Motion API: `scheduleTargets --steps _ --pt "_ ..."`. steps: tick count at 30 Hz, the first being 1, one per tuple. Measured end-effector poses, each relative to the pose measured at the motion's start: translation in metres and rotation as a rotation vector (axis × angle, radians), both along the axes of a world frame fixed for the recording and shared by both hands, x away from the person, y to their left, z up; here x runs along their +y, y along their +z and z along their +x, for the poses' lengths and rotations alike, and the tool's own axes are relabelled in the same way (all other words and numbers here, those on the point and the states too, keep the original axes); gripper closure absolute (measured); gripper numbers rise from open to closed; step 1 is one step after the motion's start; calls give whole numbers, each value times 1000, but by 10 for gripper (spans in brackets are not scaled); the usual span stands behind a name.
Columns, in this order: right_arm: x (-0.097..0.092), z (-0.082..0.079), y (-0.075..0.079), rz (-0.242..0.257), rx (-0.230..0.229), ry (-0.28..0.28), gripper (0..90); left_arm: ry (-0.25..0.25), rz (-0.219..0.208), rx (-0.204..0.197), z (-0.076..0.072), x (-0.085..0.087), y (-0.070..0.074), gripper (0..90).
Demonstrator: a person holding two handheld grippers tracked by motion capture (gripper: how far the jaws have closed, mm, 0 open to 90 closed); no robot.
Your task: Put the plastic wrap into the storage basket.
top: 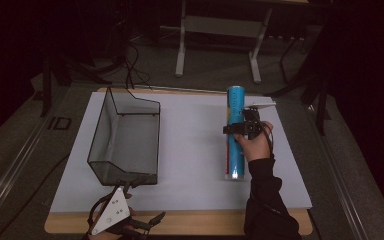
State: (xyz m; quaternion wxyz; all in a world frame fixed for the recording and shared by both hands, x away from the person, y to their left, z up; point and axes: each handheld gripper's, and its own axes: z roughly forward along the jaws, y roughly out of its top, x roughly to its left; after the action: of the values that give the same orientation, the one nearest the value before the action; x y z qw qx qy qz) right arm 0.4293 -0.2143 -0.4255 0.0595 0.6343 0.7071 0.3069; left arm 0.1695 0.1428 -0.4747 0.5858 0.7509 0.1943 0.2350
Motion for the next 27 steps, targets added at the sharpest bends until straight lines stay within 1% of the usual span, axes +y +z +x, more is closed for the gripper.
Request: scheduleTargets --steps 1,2,4,9,10,11,12,13,14,17,20,27 --pt "2 1 3 2 -6 5 313 -1 1 -1 0 0 0 15" --pt "8 2 11 11 -22 11 313 -1 0 -1 0 0 0 15" --pt "14 3 18 16 -48 12 313 0 -2 -2 0 0 0 15" --pt "30 6 32 45 -89 33 314 2 -1 -1 0 0 0 15" --pt "33 6 35 52 -94 37 314 1 -2 -1 -1 0 0 15" --pt "33 6 35 52 -94 37 314 1 -2 -1 -1 0 0 15" --pt "37 6 38 54 -104 45 314 4 2 -3 0 1 0 15" --pt "46 7 43 61 -121 55 315 6 2 -2 0 1 0 15" --pt "50 7 45 71 -128 55 314 6 1 -2 0 1 1 15" --pt "61 7 49 78 -148 69 315 7 0 -5 -1 1 1 15" --pt "76 7 52 91 -162 92 315 8 3 -5 -1 1 1 15" --pt "108 8 55 114 -171 131 315 10 5 -8 -2 2 1 15"
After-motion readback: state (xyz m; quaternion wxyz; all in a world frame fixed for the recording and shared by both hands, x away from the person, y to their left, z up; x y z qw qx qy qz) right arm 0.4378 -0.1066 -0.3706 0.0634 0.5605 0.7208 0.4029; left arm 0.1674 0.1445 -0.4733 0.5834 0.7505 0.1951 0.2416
